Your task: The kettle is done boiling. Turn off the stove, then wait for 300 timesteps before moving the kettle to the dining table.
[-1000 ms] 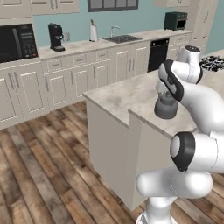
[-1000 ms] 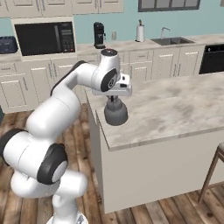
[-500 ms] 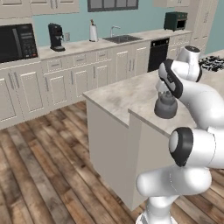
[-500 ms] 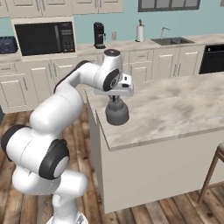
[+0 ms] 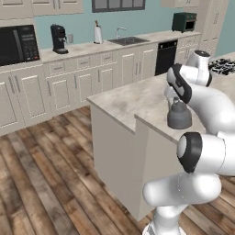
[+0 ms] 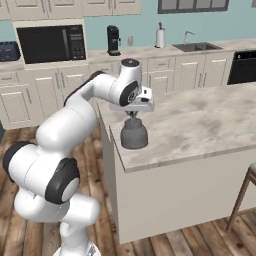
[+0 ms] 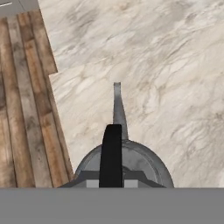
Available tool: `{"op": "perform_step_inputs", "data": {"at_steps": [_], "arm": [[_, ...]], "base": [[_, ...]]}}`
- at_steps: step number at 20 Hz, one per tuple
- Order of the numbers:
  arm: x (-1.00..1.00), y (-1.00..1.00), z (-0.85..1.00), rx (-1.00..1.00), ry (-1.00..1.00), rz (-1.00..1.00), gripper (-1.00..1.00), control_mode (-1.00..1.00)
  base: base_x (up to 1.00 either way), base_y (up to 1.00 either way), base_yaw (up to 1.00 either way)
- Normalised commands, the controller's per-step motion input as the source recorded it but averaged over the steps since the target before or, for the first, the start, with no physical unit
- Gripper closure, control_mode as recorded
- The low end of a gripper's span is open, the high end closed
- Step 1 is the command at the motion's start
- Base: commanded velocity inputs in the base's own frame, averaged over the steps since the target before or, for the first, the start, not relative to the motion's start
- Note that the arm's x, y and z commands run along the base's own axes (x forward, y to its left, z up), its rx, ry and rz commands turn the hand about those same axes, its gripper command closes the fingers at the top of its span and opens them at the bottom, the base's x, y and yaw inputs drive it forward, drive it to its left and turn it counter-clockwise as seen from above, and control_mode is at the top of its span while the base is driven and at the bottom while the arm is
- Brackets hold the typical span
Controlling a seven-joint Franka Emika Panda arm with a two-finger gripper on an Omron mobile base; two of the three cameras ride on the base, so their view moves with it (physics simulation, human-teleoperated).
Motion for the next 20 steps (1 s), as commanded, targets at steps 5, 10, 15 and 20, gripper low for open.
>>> {"op": "perform_step_inputs", "data": {"at_steps": [5,10,15,20], "arm": [[0.02,0.00,-0.10,0.00,0.00,0.00,1.00,-1.00],[0.00,-0.02,-0.05,0.00,0.00,0.00,1.00,-1.00],[0.01,-0.05,-0.06,0.00,0.00,0.00,1.00,-1.00],[0.02,-0.03,-0.13,0.00,0.00,0.00,1.00,-1.00]], "base": [[0.00,0.00,0.00],[0.00,0.00,0.00],[0.00,0.00,0.00],[0.00,0.00,0.00]]}}
